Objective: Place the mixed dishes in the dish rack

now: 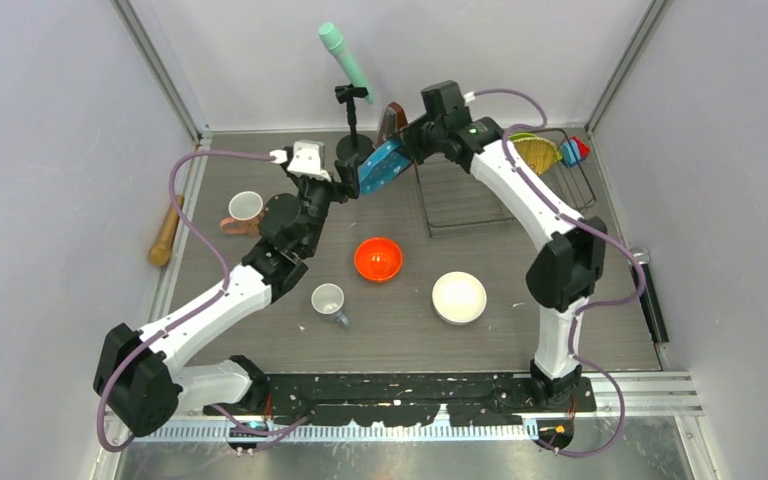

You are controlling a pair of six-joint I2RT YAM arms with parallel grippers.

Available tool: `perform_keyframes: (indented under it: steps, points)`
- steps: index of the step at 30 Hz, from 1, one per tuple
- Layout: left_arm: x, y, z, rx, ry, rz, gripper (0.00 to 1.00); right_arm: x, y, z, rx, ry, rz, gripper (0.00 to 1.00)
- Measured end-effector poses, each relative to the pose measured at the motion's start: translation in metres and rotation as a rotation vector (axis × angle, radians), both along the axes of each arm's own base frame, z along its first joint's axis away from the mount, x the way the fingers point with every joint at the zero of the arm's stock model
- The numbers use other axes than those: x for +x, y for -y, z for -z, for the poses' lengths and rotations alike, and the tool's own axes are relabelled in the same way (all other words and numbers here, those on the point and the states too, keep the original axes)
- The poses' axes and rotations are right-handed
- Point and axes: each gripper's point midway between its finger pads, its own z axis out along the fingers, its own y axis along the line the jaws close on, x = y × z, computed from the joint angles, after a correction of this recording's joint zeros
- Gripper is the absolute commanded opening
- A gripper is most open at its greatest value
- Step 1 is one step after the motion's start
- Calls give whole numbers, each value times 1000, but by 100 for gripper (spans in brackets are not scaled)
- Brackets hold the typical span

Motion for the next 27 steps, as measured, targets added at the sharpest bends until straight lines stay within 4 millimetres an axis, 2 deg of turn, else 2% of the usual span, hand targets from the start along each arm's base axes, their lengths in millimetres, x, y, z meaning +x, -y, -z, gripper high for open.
perform_keyframes:
  steps: [4, 7, 9, 11, 14, 16, 19, 20, 23, 25, 27]
  points:
    - [-2, -6, 23, 2, -107, -24, 71, -9, 18, -59, 23, 121, 30, 0]
    - [-1, -12, 43, 25, -183, -58, 73, -15, 29, -93, 54, 188, 50, 0]
    - [-2, -14, 51, 36, -222, -69, 74, -17, 37, -105, 60, 216, 66, 0]
    - [-2, -14, 55, 35, -255, -70, 77, -18, 49, -112, 50, 241, 87, 1]
    - [-3, -10, 54, 11, -286, -56, 86, -24, 72, -112, 22, 251, 116, 0]
    - [-2, -5, 54, -6, -303, -40, 89, -28, 97, -110, -9, 250, 152, 0]
    - [0, 3, 61, -24, -344, -15, 90, -37, 149, -106, -79, 252, 247, 0]
    - [1, 7, 65, -20, -363, -5, 90, -44, 172, -104, -112, 251, 293, 0]
    - [4, 15, 76, -19, -403, 12, 90, -67, 222, -107, -188, 254, 398, 0]
    - [4, 17, 82, -17, -424, 18, 90, -83, 248, -114, -236, 270, 453, 0]
    - [4, 18, 87, -15, -438, 18, 90, -97, 260, -124, -256, 295, 478, 0]
